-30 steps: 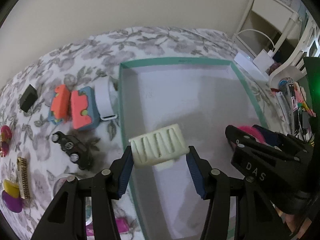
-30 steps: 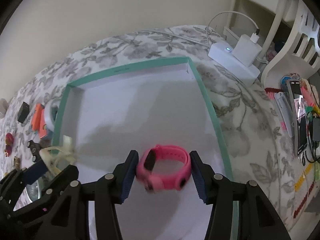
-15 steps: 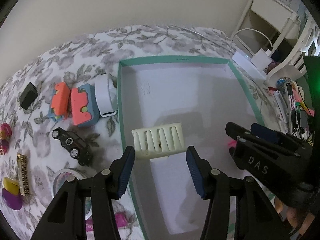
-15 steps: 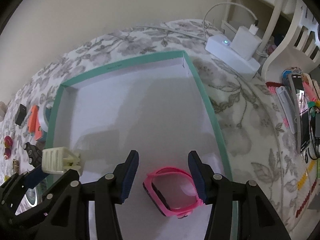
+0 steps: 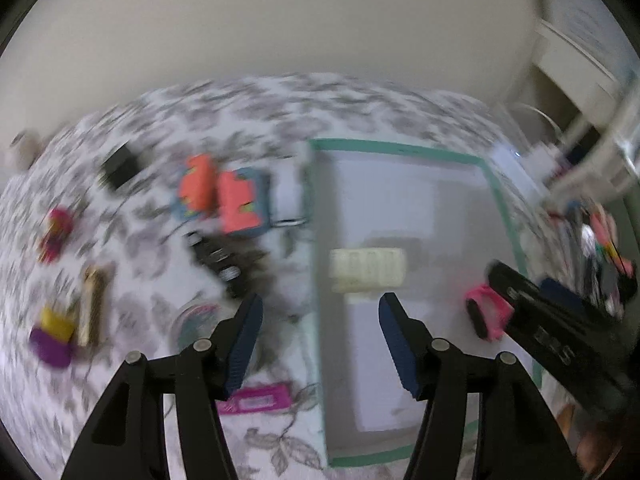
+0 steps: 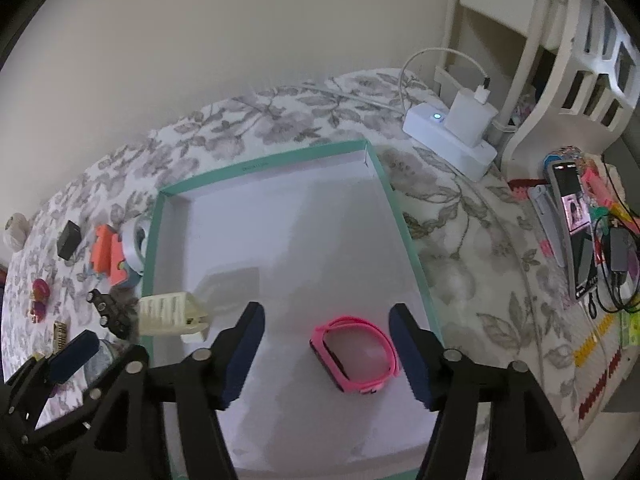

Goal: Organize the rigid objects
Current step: 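Open both tools to release the clip and band in the tray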

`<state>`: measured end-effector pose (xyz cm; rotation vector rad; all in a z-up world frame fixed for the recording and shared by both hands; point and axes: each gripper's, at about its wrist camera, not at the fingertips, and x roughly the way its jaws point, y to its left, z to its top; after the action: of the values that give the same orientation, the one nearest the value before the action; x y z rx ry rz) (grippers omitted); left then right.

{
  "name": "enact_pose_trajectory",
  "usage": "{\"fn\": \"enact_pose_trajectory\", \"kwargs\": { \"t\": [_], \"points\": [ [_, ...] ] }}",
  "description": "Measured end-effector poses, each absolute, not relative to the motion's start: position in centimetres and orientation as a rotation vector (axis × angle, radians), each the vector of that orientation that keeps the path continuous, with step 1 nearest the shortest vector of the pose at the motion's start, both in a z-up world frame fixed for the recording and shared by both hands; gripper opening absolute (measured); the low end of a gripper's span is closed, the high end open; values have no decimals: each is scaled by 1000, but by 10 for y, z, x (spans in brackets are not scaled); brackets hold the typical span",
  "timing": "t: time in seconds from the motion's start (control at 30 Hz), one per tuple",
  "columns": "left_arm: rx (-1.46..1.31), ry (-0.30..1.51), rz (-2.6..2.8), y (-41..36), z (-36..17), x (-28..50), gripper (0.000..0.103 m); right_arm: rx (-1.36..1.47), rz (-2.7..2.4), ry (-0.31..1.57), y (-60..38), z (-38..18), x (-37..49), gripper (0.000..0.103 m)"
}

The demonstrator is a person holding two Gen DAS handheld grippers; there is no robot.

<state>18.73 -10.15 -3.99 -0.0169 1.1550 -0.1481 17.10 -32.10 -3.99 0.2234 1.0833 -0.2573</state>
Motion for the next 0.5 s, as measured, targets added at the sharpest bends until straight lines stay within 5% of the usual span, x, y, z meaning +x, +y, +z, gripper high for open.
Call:
{"fn": "enact_pose_trajectory", "kwargs": {
  "t": [0.27,0.5],
  "points": [
    [-127,1166,128,-57,-42,185,62,243,-279,1073,-305,-36,160,77],
    [-216,1164,301,-35,-57,175,83,354,-277,1078,-302,-47,159,93]
  ]
}}
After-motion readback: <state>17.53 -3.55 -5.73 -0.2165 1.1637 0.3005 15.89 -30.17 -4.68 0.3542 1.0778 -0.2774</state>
